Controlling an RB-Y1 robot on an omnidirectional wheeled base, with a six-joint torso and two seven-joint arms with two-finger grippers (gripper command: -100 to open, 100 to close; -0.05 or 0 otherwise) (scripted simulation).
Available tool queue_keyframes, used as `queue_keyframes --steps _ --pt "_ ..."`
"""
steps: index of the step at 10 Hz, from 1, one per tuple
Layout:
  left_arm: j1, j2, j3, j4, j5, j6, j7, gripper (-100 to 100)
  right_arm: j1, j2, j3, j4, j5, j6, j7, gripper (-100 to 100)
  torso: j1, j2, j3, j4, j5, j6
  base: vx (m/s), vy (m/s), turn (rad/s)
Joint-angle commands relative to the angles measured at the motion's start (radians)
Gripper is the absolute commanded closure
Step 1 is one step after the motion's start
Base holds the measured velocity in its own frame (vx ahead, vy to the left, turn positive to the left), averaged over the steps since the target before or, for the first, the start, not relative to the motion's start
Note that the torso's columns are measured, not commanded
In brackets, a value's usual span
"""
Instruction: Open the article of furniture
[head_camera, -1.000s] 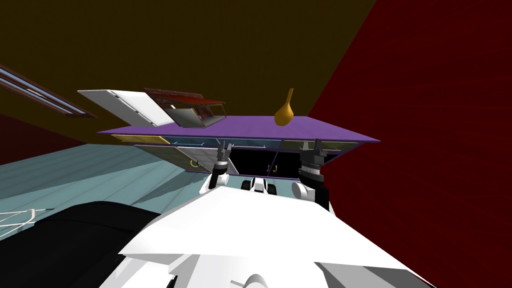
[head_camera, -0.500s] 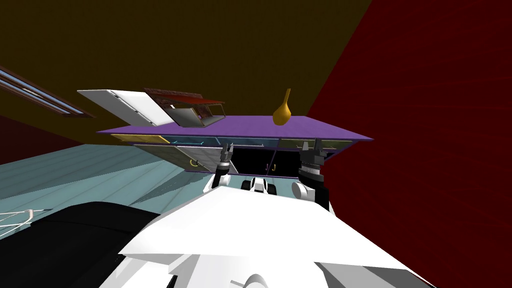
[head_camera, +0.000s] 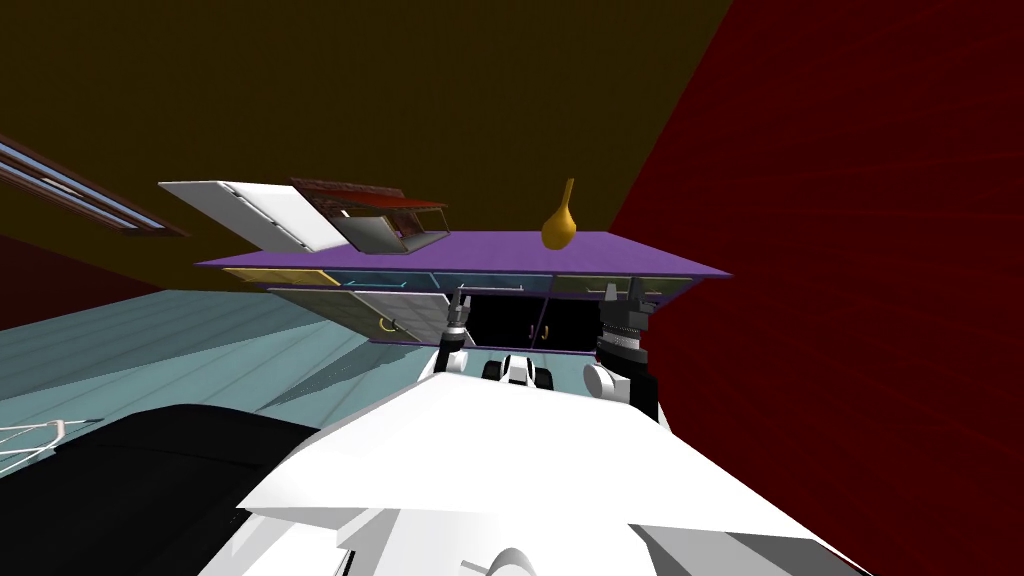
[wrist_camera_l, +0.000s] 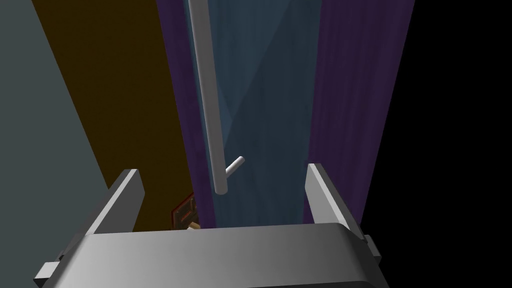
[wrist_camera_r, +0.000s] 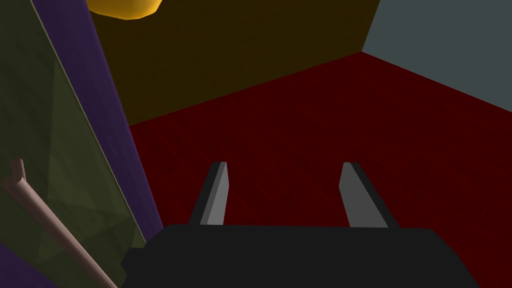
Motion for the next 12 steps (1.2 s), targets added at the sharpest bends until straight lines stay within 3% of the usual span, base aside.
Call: queue_keyframes --steps 1,2,5,6,7,8,10,11,12 --pt "-0.009 -0.054 -0.002 0.028 -0.002 -0.011 -0.004 -100 0.000 0.000 0.000 0.000 0.000 0.000 0.000 0 0.000 0.000 0.000 0.000 0.000 0.000 -0.008 -0.009 -0.003" --pt "-0.009 -0.042 -0.002 0.023 -0.002 -0.007 -0.004 -100 0.000 0.000 0.000 0.000 0.000 0.000 0.000 0 0.000 0.000 0.000 0.000 0.000 0.000 0.000 0.000 0.000" --pt "-0.122 -0.031 0.098 0.128 0.018 0.020 -0.032 -100 0.000 0.000 0.000 0.000 0.000 0.000 0.000 0 -0.001 0.006 0.003 0.001 0.000 0.000 -0.125 0.005 -0.275" --pt "-0.142 -0.031 0.109 0.128 0.018 0.020 -0.032 -100 -0.001 0.000 0.000 0.000 0.000 0.000 0.000 0 -0.001 0.007 0.004 0.002 0.000 0.000 -0.150 0.002 -0.104" --pt "-0.176 -0.026 0.147 0.163 0.025 0.029 -0.041 -100 0.000 0.000 0.000 0.000 0.000 0.000 0.000 0 0.000 0.002 0.002 0.001 0.000 -0.001 -0.111 0.010 -0.171" --pt "-0.186 -0.026 0.147 0.163 0.025 0.029 -0.041 -100 0.000 0.000 0.000 0.000 0.000 0.000 0.000 0 0.000 -0.002 -0.001 -0.001 0.000 0.000 -0.064 0.010 -0.100" --pt "-0.255 -0.017 0.215 0.232 0.039 0.048 -0.060 -100 0.000 0.000 0.000 0.000 0.000 0.000 0.000 0 -0.001 -0.003 -0.002 -0.001 0.000 0.000 -0.092 0.008 -0.250" --pt "-0.275 -0.017 0.221 0.232 0.039 0.048 -0.060 -100 0.000 0.000 0.000 0.000 0.000 0.000 0.000 0 -0.001 0.002 0.001 0.000 0.000 0.000 -0.091 -0.007 -0.126" --pt "-0.311 -0.013 0.258 0.267 0.045 0.057 -0.069 -100 0.000 0.000 0.000 0.000 0.000 0.000 0.000 0 -0.002 0.001 0.001 0.001 0.000 -0.001 -0.097 -0.040 -0.216"
